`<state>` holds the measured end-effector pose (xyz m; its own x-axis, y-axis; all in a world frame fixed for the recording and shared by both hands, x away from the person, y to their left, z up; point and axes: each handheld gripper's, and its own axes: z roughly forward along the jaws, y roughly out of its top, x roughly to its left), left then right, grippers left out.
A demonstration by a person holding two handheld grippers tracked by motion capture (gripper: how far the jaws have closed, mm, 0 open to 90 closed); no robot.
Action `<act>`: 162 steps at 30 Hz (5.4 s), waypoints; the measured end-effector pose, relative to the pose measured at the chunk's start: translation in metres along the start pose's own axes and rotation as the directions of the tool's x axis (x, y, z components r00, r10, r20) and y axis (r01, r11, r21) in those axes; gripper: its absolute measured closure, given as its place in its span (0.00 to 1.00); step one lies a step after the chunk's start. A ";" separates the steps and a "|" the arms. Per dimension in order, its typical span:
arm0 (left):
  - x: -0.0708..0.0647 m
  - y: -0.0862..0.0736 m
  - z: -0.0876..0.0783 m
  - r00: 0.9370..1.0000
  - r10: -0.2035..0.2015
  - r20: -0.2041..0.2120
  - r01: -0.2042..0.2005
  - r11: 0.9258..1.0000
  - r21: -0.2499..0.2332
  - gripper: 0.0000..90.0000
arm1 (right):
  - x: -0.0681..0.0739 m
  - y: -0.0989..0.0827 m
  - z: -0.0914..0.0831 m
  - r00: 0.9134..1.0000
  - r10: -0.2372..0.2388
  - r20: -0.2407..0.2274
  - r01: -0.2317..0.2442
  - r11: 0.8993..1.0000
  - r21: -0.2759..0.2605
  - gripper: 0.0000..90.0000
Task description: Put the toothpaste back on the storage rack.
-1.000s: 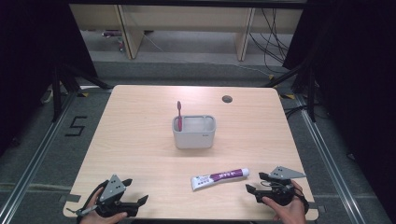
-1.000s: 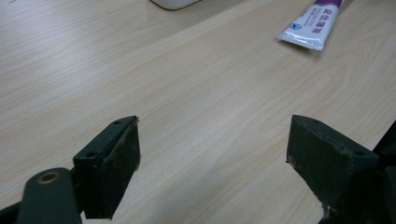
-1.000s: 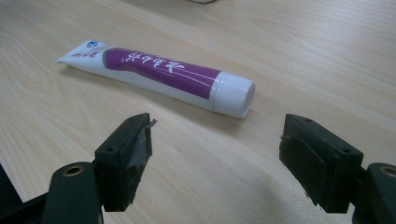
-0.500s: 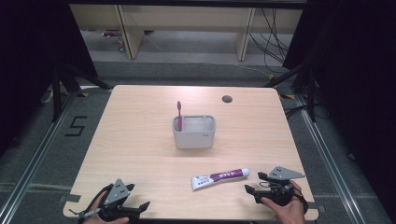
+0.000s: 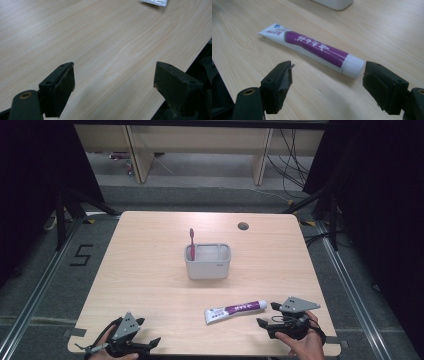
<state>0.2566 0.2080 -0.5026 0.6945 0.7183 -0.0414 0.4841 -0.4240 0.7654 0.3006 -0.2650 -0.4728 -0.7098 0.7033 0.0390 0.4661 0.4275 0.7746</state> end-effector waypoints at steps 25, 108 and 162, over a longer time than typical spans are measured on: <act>0.000 -0.001 -0.001 1.000 0.009 0.013 -0.009 1.000 0.005 0.18 | 0.019 0.030 0.032 0.986 -0.153 -0.063 0.158 0.984 0.084 0.28; 0.001 -0.001 -0.001 1.000 0.025 0.014 -0.025 0.999 0.019 0.18 | 0.023 0.075 0.101 0.902 -0.360 -0.237 0.431 0.769 0.472 0.58; 0.000 -0.001 -0.001 0.999 0.037 0.026 -0.038 0.999 0.025 0.18 | 0.022 0.094 0.121 0.896 -0.316 -0.313 0.445 0.627 0.640 0.76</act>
<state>0.2558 0.2088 -0.5023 0.7256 0.6874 -0.0299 0.4709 -0.4645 0.7500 0.3925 -0.1402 -0.4754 -0.9482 0.3173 -0.0124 0.3146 0.9440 0.0994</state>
